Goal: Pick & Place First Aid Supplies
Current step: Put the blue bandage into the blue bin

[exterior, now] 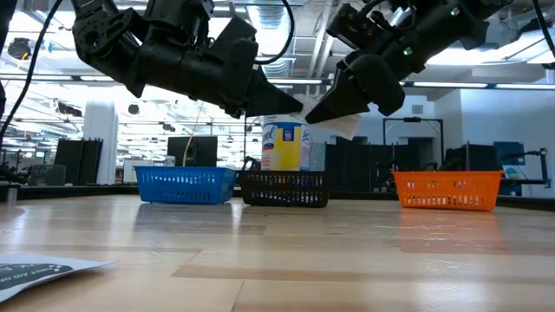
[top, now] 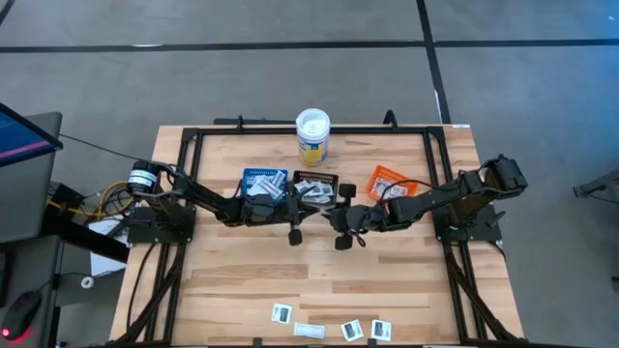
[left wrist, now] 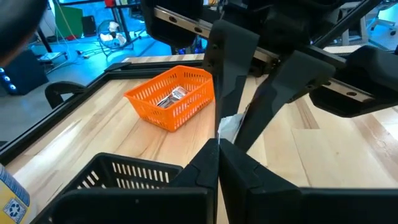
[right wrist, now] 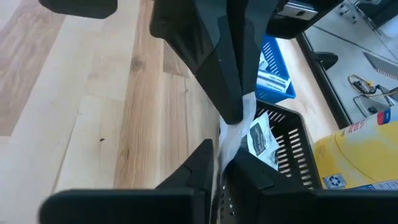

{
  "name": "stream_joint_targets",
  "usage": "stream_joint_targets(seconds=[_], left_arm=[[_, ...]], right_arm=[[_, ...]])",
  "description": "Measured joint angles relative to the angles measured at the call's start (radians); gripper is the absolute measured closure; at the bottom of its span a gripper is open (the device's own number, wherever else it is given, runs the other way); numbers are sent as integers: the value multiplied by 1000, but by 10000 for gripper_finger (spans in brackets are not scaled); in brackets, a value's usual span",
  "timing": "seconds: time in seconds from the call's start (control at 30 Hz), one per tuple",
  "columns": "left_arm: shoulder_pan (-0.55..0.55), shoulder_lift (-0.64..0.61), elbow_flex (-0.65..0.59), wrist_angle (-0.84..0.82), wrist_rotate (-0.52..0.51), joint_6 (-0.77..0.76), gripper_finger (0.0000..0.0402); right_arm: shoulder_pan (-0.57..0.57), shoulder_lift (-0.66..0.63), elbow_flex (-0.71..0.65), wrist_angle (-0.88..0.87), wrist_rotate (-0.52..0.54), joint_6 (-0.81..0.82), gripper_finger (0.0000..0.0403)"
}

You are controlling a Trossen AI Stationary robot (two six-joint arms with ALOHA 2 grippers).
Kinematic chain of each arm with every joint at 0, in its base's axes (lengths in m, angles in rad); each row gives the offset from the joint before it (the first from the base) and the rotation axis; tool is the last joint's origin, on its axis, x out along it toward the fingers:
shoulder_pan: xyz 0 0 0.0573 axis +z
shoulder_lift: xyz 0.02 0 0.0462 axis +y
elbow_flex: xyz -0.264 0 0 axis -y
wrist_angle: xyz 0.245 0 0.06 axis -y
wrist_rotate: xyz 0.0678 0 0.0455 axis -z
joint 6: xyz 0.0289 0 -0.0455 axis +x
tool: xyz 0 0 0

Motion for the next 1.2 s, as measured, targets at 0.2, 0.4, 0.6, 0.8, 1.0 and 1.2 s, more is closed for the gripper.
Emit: stream_joint_targets(seconds=[0.2, 0.4, 0.6, 0.8, 1.0, 1.2], left_arm=[[0, 0, 0, 0, -2, -4, 396], [0, 0, 0, 4, 1, -35, 394], [0, 0, 0, 6, 1, -35, 396], [0, 0, 0, 5, 3, -35, 393], [0, 0, 0, 5, 3, -36, 394], [0, 0, 0, 6, 2, -38, 395]], right_arm=[[-4, 0, 0, 13, 1, 0, 337], [-21, 0, 0, 30, 1, 0, 328], [-30, 0, 0, 20, -1, -2, 376], [-29, 0, 0, 19, -28, -30, 398], [-29, 1, 0, 21, -28, -37, 387], [-32, 1, 0, 33, -30, -42, 347]])
